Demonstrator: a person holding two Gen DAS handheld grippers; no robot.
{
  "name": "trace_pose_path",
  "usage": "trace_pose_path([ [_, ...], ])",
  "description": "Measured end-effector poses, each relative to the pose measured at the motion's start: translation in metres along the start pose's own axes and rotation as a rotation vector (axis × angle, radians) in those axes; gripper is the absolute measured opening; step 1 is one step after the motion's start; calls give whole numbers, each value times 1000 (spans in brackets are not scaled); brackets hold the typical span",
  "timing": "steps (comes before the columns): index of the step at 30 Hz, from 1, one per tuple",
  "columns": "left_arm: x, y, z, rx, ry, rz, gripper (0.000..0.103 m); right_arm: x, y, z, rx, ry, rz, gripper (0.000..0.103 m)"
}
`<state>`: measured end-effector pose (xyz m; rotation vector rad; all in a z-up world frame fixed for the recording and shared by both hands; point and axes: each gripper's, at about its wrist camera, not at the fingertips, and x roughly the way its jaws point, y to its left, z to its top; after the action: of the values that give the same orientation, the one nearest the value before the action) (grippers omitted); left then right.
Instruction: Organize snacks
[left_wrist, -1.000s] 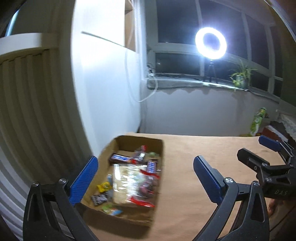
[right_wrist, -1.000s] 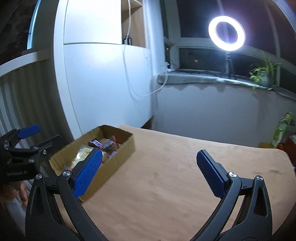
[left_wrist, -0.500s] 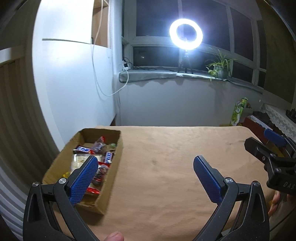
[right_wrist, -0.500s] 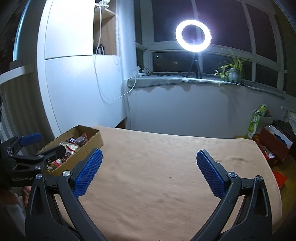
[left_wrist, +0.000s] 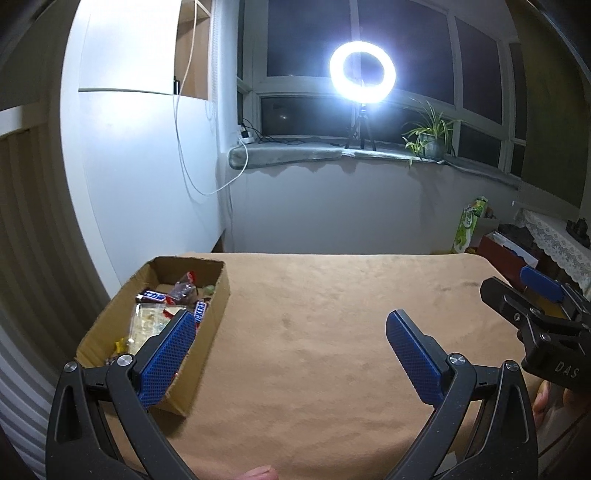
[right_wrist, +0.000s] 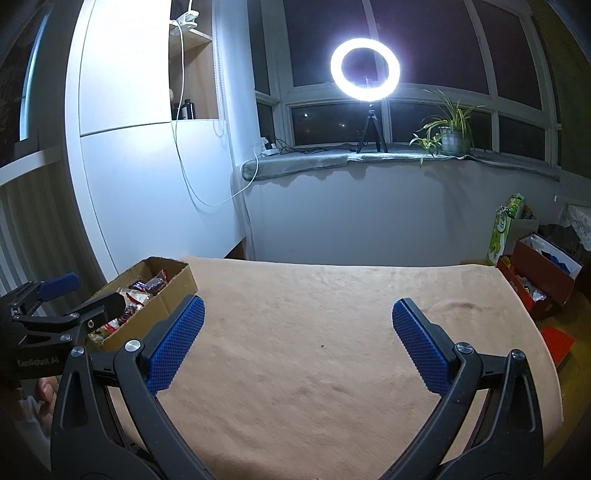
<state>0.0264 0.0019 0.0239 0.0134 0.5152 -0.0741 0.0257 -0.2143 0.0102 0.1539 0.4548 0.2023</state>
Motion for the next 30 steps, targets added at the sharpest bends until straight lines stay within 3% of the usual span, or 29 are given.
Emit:
trace_pose_path([
  [6,-1,-2,-4,-17,27,-16,102,-4,-4,-1,5,-2,1,103],
  [12,-6,-3,-5,-8,37,30,102,-5,-4,-3,4,-3,-2,103],
  [17,-9,2,-7,-39,46,10,102,-7,-3,-5,-3,0,-1,103],
  [23,-7,2,-12,-28,72,68,102,-8,0,-6,-14,4,0,103],
  [30,-8,5,-13,-24,70,84,102,-7,6,-6,-32,15,5,103],
])
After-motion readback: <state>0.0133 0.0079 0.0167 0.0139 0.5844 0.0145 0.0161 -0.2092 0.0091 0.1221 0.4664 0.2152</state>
